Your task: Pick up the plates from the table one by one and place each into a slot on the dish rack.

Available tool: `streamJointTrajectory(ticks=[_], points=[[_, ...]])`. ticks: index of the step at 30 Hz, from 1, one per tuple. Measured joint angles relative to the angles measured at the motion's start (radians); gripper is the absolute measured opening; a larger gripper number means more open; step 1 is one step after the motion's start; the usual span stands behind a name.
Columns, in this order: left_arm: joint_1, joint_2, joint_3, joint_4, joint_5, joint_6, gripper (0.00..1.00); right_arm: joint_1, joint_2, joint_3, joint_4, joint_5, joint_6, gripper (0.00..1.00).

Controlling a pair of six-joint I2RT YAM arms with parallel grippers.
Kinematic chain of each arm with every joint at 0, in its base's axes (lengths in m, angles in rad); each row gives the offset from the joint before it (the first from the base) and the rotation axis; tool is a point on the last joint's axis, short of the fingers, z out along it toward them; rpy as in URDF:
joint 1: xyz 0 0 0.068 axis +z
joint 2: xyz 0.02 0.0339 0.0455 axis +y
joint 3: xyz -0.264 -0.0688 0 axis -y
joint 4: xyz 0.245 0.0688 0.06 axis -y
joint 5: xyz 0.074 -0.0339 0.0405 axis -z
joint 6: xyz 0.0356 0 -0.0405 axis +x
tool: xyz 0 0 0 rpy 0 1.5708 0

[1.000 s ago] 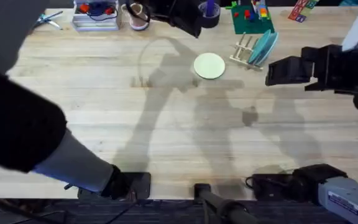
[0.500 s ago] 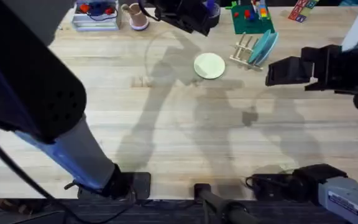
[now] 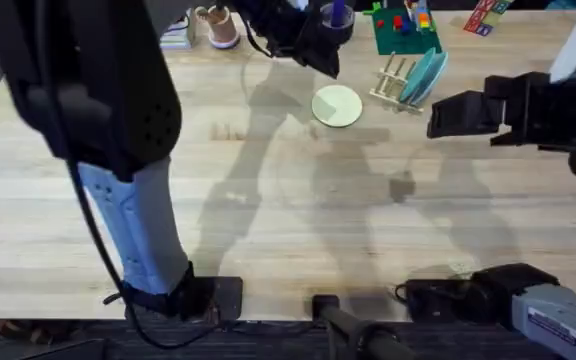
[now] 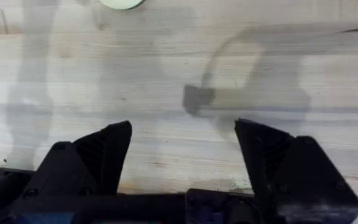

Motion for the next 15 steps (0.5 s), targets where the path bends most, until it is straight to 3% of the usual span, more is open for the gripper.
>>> streamJointTrajectory(ticks=[9, 15], points=[[0.032, 0.08, 0.0, 0.024, 0.006, 0.0, 0.039, 0.0, 0.012, 0.0, -0.001, 0.0, 0.0, 0.995], [0.04, 0.126, 0.001, 0.038, 0.065, 0.0, 0.039, 0.0, 0.053, 0.0, 0.0, 0.0, 0.0, 0.995]])
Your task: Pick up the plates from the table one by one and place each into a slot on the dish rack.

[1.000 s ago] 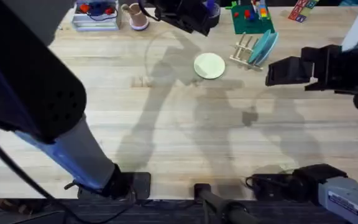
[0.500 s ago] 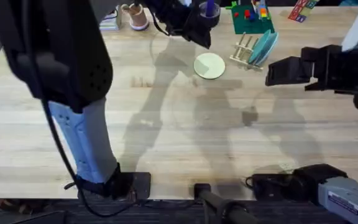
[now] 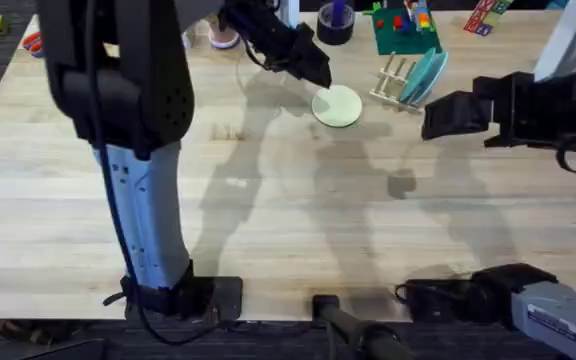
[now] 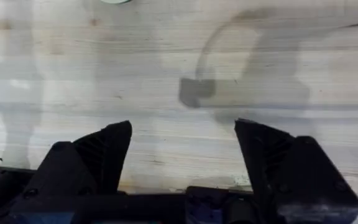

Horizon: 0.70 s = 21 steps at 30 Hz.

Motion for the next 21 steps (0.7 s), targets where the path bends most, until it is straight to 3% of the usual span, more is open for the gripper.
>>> streamJointTrajectory(ticks=[21], points=[[-0.002, 0.14, 0.0, 0.127, 0.039, -0.039, 0.039, 0.0, 0.001, -0.001, 0.0, 0.0, 0.0, 0.994]])
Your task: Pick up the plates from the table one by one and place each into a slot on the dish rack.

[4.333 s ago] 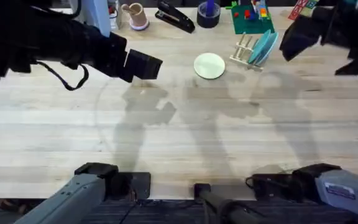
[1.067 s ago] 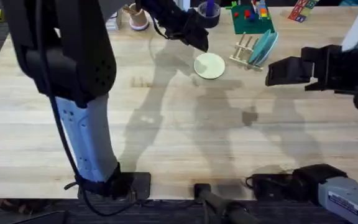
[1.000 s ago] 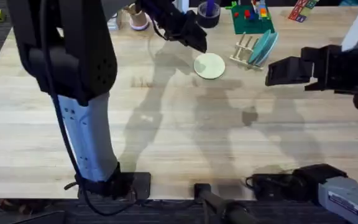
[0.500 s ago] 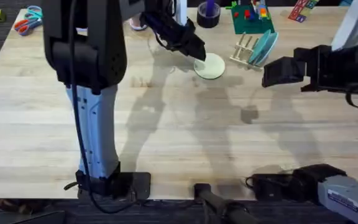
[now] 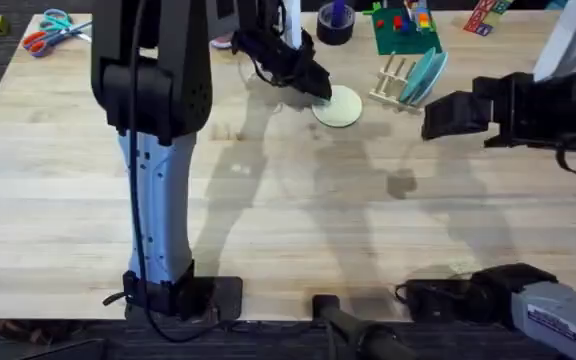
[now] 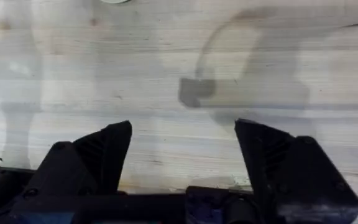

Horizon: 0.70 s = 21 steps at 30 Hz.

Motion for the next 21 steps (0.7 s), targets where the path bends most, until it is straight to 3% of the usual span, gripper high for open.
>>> streamJointTrajectory(ticks=[21], points=[[0.009, 0.049, 0.008, 0.006, 0.049, -0.015, 0.039, 0.0, 0.0, 0.0, -0.008, 0.0, 0.0, 0.995]])
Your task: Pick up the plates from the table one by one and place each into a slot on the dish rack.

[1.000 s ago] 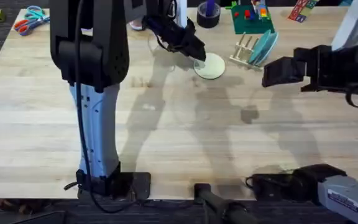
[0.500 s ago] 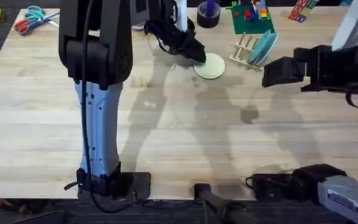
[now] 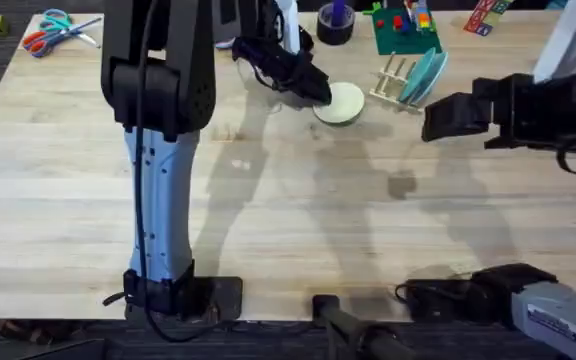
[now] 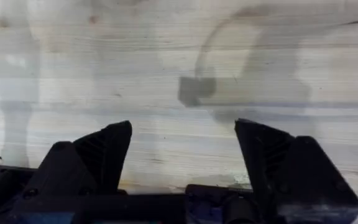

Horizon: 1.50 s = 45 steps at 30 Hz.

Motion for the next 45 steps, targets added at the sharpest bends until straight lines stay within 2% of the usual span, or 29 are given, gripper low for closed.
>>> streamJointTrajectory(ticks=[13, 20, 27, 36, 45], points=[[0.0, 0.0, 0.003, -0.009, -0.005, 0.0, 0.039, 0.0, 0.0, 0.0, 0.0, -0.003, 0.018, 0.993], [0.0, 0.0, 0.003, -0.009, -0.008, 0.0, 0.038, 0.0, 0.0, 0.0, 0.004, -0.009, 0.106, 0.995], [0.0, 0.0, 0.003, -0.009, -0.011, 0.0, 0.039, 0.0, -0.045, -0.016, 0.081, -0.056, 0.184, 0.993], [0.0, 0.0, 0.003, -0.009, -0.012, 0.0, 0.039, -0.001, -0.195, -0.228, 0.263, -0.131, 0.303, 0.995], [0.0, 0.0, 0.003, -0.009, -0.012, 0.0, 0.038, 0.0, -0.249, -0.435, 0.523, -0.201, 0.43, 0.995]])
